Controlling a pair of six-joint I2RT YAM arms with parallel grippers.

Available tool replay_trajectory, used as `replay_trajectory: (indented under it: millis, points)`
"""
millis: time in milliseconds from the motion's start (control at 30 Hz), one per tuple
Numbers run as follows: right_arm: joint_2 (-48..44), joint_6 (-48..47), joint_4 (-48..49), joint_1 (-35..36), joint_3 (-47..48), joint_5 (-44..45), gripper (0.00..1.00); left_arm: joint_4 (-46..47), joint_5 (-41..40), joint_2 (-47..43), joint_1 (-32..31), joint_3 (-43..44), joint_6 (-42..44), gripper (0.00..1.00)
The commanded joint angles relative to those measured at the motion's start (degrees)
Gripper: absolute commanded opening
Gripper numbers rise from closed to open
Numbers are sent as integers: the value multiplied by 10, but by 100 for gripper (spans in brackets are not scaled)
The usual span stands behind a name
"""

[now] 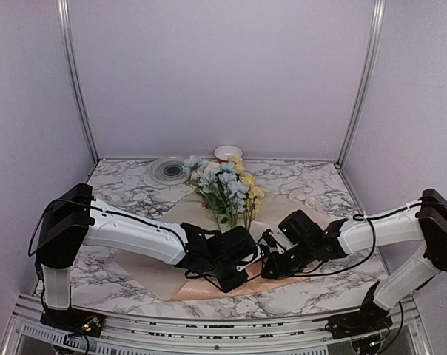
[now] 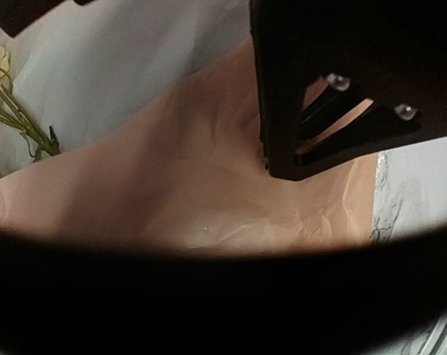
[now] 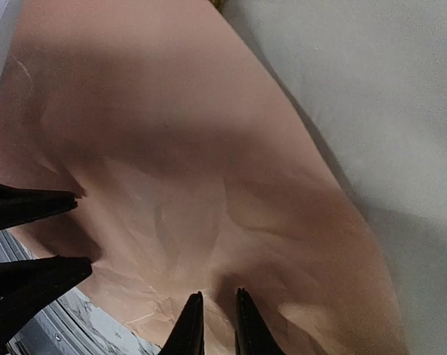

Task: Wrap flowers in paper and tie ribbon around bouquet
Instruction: Press the fold line on the 1/4-folded wrapping paper, then pass from the right arm to the left, then press the fold line on the 1/4-folded wrapping paper.

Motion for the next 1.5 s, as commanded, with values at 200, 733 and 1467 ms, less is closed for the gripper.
replay_trajectory:
  millis: [200, 733, 1467]
  points:
    - [-45, 67, -134, -6, -4, 77, 12, 28, -6, 31, 2, -28, 38, 33]
    - [-87, 134, -386, -119, 49, 236, 20, 91, 23, 14, 16, -78, 31, 33]
    - [-237, 231, -315, -121, -7, 118, 46, 65, 15, 88, 24, 66, 68, 34]
